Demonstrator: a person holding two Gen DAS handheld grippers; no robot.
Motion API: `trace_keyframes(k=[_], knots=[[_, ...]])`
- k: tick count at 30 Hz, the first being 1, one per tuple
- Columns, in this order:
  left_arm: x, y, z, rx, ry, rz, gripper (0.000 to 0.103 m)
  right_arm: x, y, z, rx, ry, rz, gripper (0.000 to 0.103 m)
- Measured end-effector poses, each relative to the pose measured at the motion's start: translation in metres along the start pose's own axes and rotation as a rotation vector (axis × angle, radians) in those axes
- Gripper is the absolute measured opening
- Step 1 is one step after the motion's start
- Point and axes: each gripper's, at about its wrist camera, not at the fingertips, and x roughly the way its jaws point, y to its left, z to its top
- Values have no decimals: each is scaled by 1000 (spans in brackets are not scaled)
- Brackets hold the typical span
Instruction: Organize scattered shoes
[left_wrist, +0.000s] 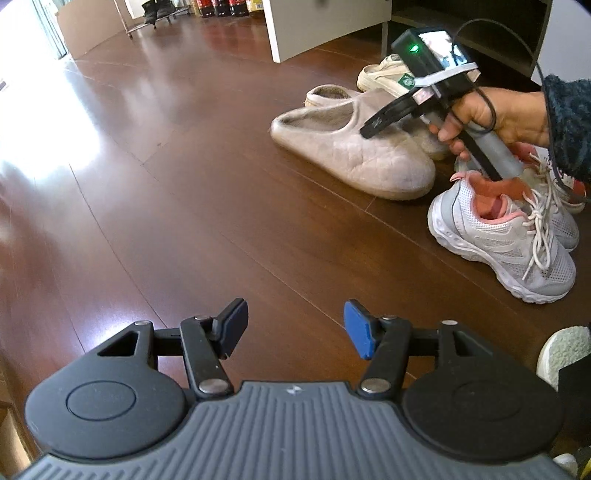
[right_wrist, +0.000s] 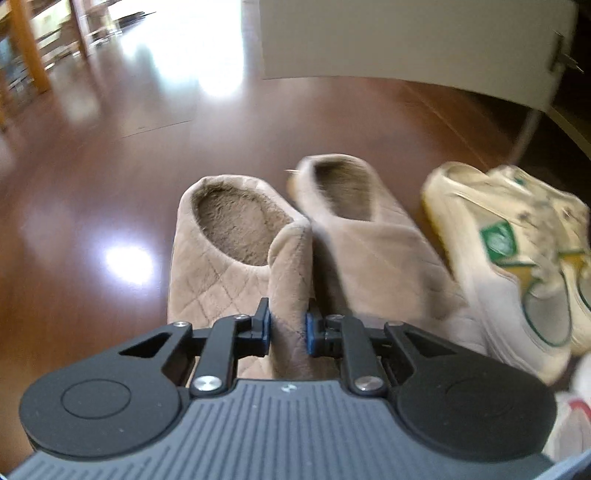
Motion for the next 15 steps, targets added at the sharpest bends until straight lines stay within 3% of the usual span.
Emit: trace_keyframes(k=[2, 7, 9, 12, 15], knots=[[1, -2, -1, -3, 2, -6, 62, 1, -6, 2, 66, 15, -2, 15], [-3, -9, 1, 18, 3, 1, 62, 4, -2, 0, 62, 9, -20, 21], [-9, -11, 6, 22, 6, 13, 62, 1, 0, 1, 47, 17, 6, 43], [-28, -15, 20, 14, -14, 49, 62, -24, -15, 4, 59, 32, 63, 52], [-67, -19, 42, -34, -66, 100, 63, -86, -27, 2, 86, -72, 134, 71]])
